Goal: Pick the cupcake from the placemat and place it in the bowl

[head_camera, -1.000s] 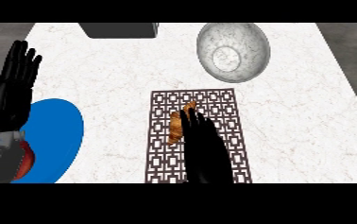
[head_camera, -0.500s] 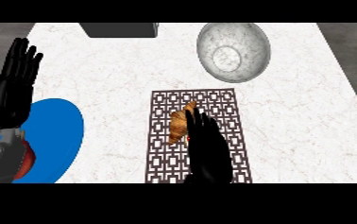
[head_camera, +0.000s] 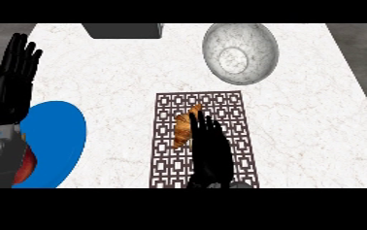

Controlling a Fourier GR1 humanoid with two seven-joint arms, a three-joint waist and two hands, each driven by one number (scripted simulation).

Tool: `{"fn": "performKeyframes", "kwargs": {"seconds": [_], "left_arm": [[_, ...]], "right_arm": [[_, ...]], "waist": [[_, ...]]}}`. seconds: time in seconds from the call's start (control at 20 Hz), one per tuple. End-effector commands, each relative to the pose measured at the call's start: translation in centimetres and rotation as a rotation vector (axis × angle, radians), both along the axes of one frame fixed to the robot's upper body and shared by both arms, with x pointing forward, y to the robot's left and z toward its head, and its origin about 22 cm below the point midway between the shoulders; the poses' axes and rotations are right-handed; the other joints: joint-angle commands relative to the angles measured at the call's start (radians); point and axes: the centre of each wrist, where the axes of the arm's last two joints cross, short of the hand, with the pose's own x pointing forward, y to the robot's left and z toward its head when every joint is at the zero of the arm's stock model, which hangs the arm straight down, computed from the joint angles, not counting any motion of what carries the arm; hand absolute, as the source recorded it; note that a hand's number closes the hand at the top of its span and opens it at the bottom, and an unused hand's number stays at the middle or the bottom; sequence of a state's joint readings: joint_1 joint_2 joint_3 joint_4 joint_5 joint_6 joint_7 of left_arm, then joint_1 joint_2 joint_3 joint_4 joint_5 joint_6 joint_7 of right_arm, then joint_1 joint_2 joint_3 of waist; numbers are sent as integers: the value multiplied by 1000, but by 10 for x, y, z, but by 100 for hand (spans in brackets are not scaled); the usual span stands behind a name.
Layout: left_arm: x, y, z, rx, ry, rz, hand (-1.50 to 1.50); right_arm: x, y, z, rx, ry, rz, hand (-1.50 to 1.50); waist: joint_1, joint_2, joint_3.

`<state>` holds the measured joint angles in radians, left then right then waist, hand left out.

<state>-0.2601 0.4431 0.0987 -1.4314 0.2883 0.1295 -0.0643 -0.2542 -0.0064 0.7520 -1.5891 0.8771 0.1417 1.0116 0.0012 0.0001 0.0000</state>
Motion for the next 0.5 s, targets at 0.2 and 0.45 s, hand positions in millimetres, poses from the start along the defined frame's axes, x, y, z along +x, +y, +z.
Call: {"fn": "performKeyframes", "kwargs": {"seconds": [0.2,0.45], "left_arm": [[-21,-5,-2,7,11,-8,0],[7,0,13,-5,10,-17,0]], "right_arm": [[3,6,-28,-28,40,-47,-150],[15,-6,-34,-23,50,-95,-150]], "waist": [[6,-1,0],[-1,0,0]]}}
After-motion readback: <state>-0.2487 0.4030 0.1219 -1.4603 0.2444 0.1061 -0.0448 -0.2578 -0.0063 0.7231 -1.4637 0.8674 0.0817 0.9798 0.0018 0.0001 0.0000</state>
